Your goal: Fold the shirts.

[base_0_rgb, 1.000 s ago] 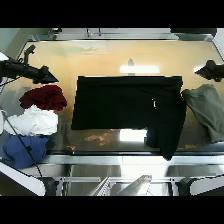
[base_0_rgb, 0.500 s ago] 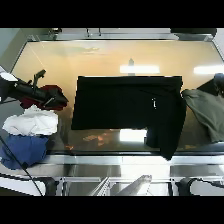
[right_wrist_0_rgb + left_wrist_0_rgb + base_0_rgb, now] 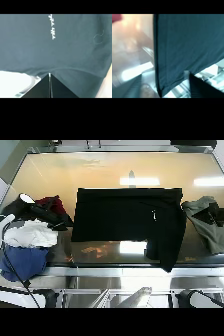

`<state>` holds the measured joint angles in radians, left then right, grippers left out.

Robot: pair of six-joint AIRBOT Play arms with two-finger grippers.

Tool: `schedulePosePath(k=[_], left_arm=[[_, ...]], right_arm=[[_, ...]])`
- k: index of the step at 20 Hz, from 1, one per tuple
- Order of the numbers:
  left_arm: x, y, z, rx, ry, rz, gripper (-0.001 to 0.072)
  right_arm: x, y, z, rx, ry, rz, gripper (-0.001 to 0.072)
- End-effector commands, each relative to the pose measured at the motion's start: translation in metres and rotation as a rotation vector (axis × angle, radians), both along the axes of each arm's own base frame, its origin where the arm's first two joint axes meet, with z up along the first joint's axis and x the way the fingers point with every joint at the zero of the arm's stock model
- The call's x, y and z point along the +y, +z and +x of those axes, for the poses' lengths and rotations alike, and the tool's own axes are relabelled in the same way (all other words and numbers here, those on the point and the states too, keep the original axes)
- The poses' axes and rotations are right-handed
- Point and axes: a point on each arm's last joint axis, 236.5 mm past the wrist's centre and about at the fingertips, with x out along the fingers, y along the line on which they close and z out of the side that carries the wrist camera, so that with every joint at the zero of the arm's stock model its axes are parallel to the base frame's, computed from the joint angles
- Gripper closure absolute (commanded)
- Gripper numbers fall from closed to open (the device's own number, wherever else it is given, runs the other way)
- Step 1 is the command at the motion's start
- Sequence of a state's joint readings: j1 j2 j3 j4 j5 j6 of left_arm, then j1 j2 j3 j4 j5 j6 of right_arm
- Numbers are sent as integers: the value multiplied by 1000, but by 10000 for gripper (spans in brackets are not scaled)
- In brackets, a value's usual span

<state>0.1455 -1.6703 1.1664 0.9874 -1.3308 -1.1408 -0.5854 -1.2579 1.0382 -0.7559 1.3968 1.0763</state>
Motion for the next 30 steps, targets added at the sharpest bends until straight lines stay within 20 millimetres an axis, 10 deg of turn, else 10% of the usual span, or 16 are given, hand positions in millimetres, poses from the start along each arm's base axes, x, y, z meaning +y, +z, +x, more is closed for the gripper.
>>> schedulePosePath(k=[1, 6, 13, 21, 28, 30], left_arm=[[-22, -4, -16, 24, -85, -4, 307], [-33, -4, -22, 17, -149, 0, 306], [18, 7, -11, 39, 17, -47, 217], [-24, -26, -20, 100, -70, -77, 219], [-37, -3, -19, 139, -186, -125, 688], [-30, -3, -19, 146, -164, -131, 687]], right_arm=[[4, 1, -7, 6, 13, 6, 696], [-5, 5, -18, 20, -1, 25, 696], [-14, -5, -26, 26, -51, 27, 696], [-5, -9, -26, 17, -53, 74, 696], [-10, -9, -31, 24, -62, 81, 696], [-22, -9, -39, 36, -97, 100, 696]])
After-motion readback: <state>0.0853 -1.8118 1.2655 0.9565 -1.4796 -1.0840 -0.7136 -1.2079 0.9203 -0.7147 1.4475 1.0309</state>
